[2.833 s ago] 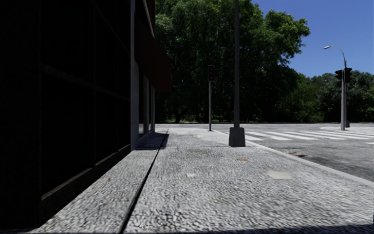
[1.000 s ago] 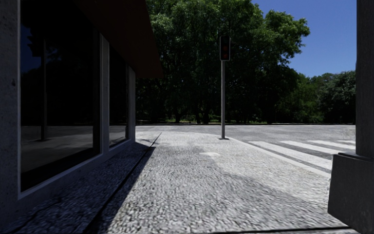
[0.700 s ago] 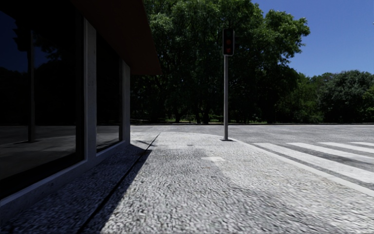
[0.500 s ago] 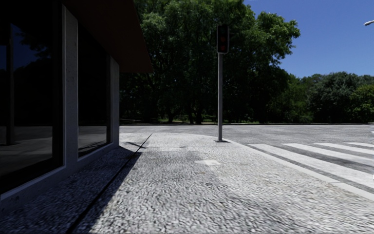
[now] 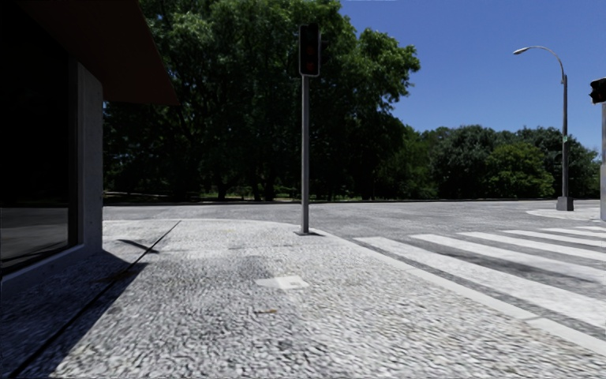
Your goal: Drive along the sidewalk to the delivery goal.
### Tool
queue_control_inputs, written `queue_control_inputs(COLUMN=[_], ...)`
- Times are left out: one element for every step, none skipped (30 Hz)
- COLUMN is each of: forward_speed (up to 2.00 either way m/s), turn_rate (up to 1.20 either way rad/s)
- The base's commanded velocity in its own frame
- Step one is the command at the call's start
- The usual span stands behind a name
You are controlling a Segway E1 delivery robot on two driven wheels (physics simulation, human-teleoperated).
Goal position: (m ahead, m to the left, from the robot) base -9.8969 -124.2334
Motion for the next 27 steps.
queue_control_inputs(forward_speed=[1.32, 1.32, 1.32, 1.32, 1.32, 1.32, 1.32, 1.32, 1.32, 1.32, 1.32, 1.32, 1.32, 1.32, 1.32, 1.32, 1.32, 1.32, 1.32, 1.32, 1.32, 1.32, 1.32, 1.32, 1.32, 1.32, 1.32], turn_rate=[-0.48, -0.48, -0.48, -0.48, -0.48, -0.48, -0.48, -0.48, -0.48, -0.48, -0.48, -0.48, -0.48, -0.48, -0.48, -0.48, -0.48, -0.48, -0.48, -0.48, -0.48, -0.48, -0.48, -0.48, -0.48, -0.48, -0.48])
